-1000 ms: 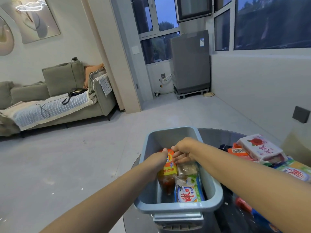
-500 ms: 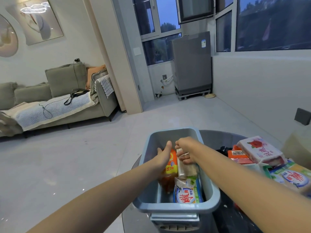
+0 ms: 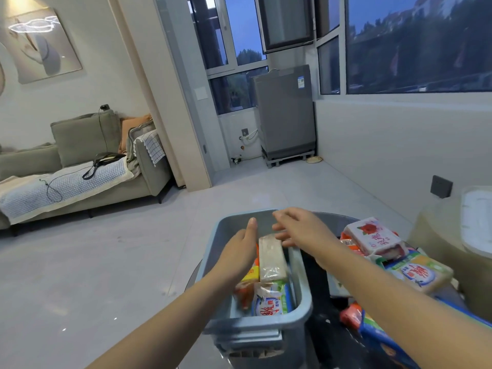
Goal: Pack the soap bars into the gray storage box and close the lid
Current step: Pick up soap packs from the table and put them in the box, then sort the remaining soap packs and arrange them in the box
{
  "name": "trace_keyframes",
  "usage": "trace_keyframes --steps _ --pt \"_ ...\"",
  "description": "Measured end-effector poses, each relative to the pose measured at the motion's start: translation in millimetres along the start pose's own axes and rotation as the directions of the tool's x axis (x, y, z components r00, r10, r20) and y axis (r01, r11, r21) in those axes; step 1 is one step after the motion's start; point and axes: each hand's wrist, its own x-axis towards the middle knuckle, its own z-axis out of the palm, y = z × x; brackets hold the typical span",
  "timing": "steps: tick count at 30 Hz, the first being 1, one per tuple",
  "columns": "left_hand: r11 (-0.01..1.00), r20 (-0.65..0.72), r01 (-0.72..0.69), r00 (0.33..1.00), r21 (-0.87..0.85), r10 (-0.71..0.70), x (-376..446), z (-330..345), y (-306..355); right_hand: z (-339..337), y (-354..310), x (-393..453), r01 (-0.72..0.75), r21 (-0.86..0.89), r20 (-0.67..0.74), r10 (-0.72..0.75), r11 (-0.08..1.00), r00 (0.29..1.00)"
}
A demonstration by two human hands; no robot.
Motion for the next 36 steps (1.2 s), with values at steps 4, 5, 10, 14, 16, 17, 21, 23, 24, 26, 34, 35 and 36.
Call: trace_keyframes --steps 4,5,10,14,16,17,21,23,24,26,34,35,36 --pt "0.978 0.02 -0.209 0.978 0.015 0.208 -18.2 24.6 29.8 -38.1 12.3 -20.3 0.156 -0.115 -0.146 -0.172 0.981 0.974" --pt "0.969 0.028 -0.244 0.97 0.029 0.243 -20.6 32.9 35.3 -47.8 16.1 -24.8 0.167 -0.133 -0.175 -0.189 0.977 0.966" --pt "0.909 0.001 -0.407 0.913 0.087 0.408 -25.4 78.6 56.3 -96.1 39.6 -38.4 0.134 -0.212 -0.308 -0.197 0.968 0.931" --pt "0.931 0.154 -0.362 0.924 0.048 0.351 -21.5 119.3 72.6 -129.4 61.7 -38.0 0.064 -0.227 -0.4 -0.153 0.972 0.904" --pt "0.954 0.226 -0.294 0.935 0.064 0.273 -17.5 138.7 75.9 -140.3 75.2 -35.5 0.033 -0.22 -0.415 -0.124 0.975 0.902" --pt "0.959 0.248 -0.27 0.938 0.088 0.241 -14.4 147.2 76.4 -143.8 82.5 -34.1 0.021 -0.211 -0.416 -0.109 0.977 0.903" --pt "0.959 0.358 -0.19 0.928 0.208 0.106 1.4 163.7 74.7 -154.4 107.1 -24.6 -0.055 -0.337 -0.428 -0.101 0.94 0.898" --pt "0.948 0.439 -0.158 0.898 0.276 0.023 11.7 163.8 75.8 -159.8 115.3 -16.7 -0.107 -0.371 -0.435 -0.071 0.923 0.898" --pt "0.937 0.482 -0.164 0.876 0.309 -0.005 17.3 162.0 75.8 -162.5 117.8 -12.9 -0.136 -0.378 -0.44 -0.048 0.916 0.897" --pt "0.915 0.591 -0.212 0.806 0.342 -0.035 28.0 156.0 75.4 -166.7 120.6 -6.6 -0.189 -0.371 -0.425 0.014 0.909 0.905" --pt "0.905 0.841 -0.26 0.515 0.337 -0.165 59.9 147.1 72.3 -172.4 122.0 7.8 -0.228 -0.452 -0.262 0.116 0.862 0.958" --pt "0.89 0.843 -0.289 0.511 0.353 -0.169 61.2 150.2 70.6 -173.1 121.3 8.7 -0.231 -0.443 -0.266 0.119 0.866 0.957" --pt "0.873 0.84 -0.32 0.516 0.369 -0.166 62.4 153.3 68.7 -173.8 120.8 9.1 -0.241 -0.419 -0.281 0.127 0.875 0.951"
